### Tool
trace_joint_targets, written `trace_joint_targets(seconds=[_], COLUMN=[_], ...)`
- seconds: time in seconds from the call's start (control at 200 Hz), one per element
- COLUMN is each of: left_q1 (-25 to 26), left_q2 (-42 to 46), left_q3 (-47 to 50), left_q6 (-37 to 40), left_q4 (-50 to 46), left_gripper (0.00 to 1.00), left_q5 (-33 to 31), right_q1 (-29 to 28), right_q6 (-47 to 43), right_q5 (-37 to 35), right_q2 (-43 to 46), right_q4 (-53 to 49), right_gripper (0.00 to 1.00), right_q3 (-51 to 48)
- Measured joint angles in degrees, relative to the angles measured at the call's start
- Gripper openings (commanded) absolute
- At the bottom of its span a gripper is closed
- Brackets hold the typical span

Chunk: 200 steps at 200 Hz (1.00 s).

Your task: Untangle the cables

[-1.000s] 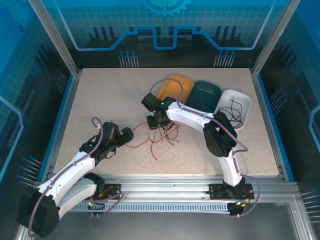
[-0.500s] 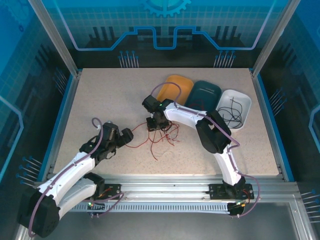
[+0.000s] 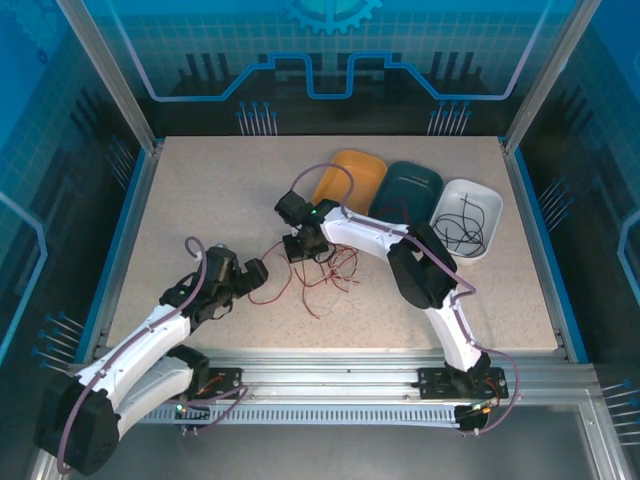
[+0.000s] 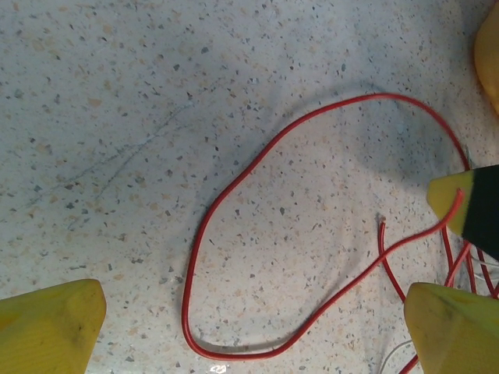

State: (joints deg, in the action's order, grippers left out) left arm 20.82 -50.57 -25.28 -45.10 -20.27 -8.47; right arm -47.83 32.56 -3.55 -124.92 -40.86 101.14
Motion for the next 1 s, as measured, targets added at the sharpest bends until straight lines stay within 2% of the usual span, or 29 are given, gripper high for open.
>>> trace_joint_targets(seconds=[0.425,1.001], left_q1=[0.0,0.0], left_q2=[3.8,2.95], left_q3=[0.0,0.07], left_q6=[1.79,3.58], left_q4=[1.57,5.57], left_gripper=[0.99,0.99], left_q5=[1.42,6.25], right_q1=[-0.61,-0.59], right_q6=[-1.38,-5.11], right_q5=[-8.41,-21.31], right_q2=[24.39,40.76], right_q4=[3.45,4.44], right_gripper=[0.0,0.0], right_q3=[-5.18,-6.67])
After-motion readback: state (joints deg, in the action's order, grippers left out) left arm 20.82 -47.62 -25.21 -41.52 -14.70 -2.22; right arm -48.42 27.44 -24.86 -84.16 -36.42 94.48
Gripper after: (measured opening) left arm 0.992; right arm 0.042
